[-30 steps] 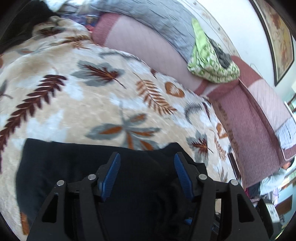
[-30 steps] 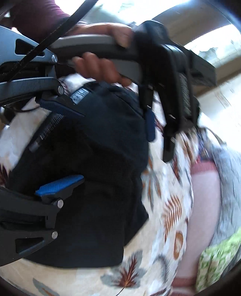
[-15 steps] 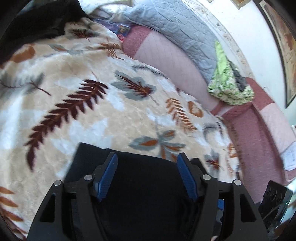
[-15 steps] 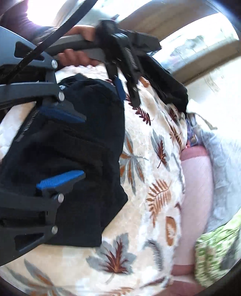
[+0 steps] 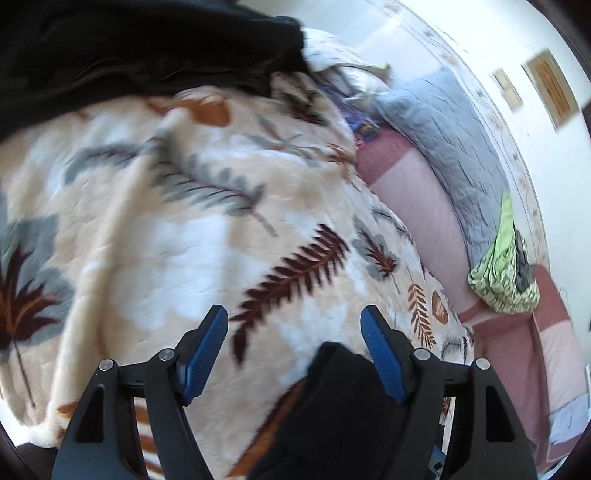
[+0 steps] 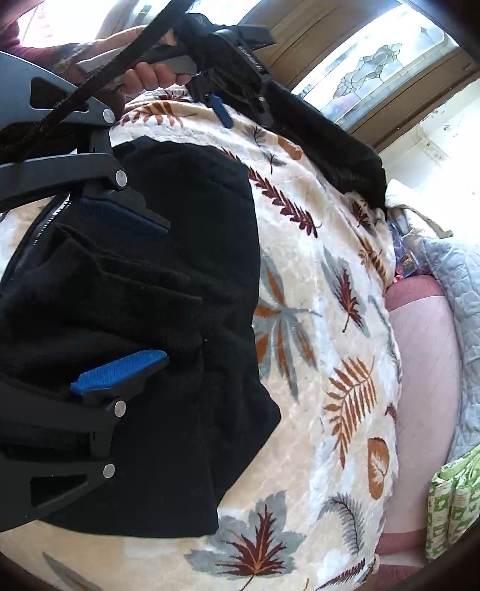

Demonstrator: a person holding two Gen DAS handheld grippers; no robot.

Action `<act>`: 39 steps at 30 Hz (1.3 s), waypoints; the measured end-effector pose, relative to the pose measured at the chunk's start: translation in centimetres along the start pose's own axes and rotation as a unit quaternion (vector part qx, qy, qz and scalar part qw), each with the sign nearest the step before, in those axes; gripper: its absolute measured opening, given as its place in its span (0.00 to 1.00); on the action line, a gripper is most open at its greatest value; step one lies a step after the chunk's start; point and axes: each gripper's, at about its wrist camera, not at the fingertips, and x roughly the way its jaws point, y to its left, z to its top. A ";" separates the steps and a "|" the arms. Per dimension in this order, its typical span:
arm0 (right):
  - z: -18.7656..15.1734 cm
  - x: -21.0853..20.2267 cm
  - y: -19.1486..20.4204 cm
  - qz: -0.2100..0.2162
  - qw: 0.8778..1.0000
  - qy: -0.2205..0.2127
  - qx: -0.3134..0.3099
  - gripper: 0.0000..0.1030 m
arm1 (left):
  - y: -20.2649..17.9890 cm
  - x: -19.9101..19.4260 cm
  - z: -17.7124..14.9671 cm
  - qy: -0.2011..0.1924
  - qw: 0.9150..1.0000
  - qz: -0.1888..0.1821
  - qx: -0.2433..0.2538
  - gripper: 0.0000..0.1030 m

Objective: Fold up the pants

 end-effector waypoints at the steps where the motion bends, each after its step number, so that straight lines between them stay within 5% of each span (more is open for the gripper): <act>1: -0.1 -0.2 -0.1 0.002 1.000 -0.002 0.002 0.67 | 0.2 -0.1 -0.2 0.001 1.000 0.009 0.004 0.71; 9: -0.4 -1.7 0.0 0.020 0.999 -0.032 0.005 0.67 | -1.3 0.0 -3.3 0.004 0.995 0.061 0.078 0.71; 16: -1.3 -5.8 -3.8 -0.123 0.988 -0.089 -0.014 0.67 | -2.4 0.5 -4.4 0.009 0.994 0.053 0.091 0.71; 23: -2.8 -4.7 -6.7 -0.176 0.984 -0.025 -0.022 0.68 | -3.6 1.2 -5.2 0.014 0.992 0.059 0.108 0.71; 25: -3.3 -3.4 -7.6 -0.173 0.985 -0.005 -0.006 0.54 | -3.5 1.1 -5.4 0.010 0.991 0.066 0.113 0.71; 26: -3.6 -3.2 -7.9 -0.156 0.988 -0.005 0.004 0.23 | -3.5 1.0 -5.5 0.007 0.991 0.069 0.113 0.71; 30: -3.9 -4.9 -9.3 -0.123 0.990 -0.045 0.047 0.13 | -2.5 1.0 -5.2 0.006 0.993 0.073 0.095 0.71; 34: -4.4 -5.2 -12.4 -0.117 0.986 -0.043 0.107 0.14 | -1.8 1.2 -4.9 0.014 0.996 0.057 0.068 0.71; 37: -4.9 -5.7 -12.9 -0.117 0.985 -0.047 0.116 0.33 | -2.1 1.1 -4.9 0.011 0.996 0.055 0.070 0.71; 39: -4.8 -6.9 -12.3 -0.137 0.982 -0.065 0.115 0.59 | -2.5 1.1 -5.1 0.009 0.996 0.056 0.074 0.71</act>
